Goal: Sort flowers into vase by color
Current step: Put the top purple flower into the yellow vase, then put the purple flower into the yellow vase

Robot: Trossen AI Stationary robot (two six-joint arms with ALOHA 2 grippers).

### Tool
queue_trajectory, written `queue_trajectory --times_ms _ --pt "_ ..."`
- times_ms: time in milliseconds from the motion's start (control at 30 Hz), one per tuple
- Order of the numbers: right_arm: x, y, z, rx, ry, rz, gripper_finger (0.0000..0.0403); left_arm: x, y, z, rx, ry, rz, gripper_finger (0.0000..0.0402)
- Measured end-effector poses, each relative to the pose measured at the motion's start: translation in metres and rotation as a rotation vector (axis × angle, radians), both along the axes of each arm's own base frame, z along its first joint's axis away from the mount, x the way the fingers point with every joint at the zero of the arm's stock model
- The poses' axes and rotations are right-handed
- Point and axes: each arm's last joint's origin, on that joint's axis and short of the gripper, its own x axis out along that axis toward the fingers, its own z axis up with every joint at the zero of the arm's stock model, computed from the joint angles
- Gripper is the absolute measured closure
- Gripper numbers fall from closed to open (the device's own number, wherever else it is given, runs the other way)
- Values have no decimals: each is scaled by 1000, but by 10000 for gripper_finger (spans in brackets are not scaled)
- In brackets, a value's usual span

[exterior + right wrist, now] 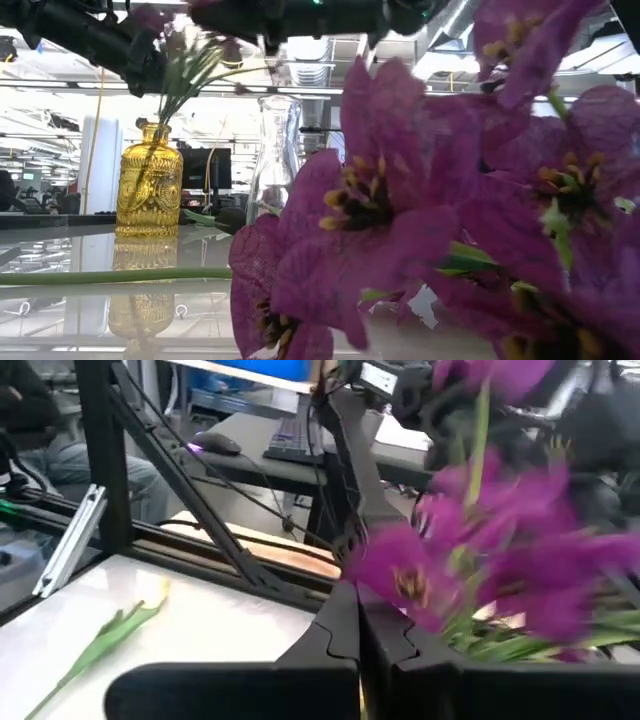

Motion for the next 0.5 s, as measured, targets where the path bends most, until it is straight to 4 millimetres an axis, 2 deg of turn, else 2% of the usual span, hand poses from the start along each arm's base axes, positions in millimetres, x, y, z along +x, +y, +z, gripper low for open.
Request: queue_trajectory --times_ms 100,233,367,500 --pt "2 0 7 -10 94 1 386 -1 1 -1 8 12 58 402" --pt "-12 3 20 -13 297 3 383 -4 3 -3 12 47 156 401" --pt "-43 9 42 28 482 6 382 -7 6 -6 30 91 287 401" --pt "-83 22 52 117 738 -15 381 -9 8 -6 55 111 401 401"
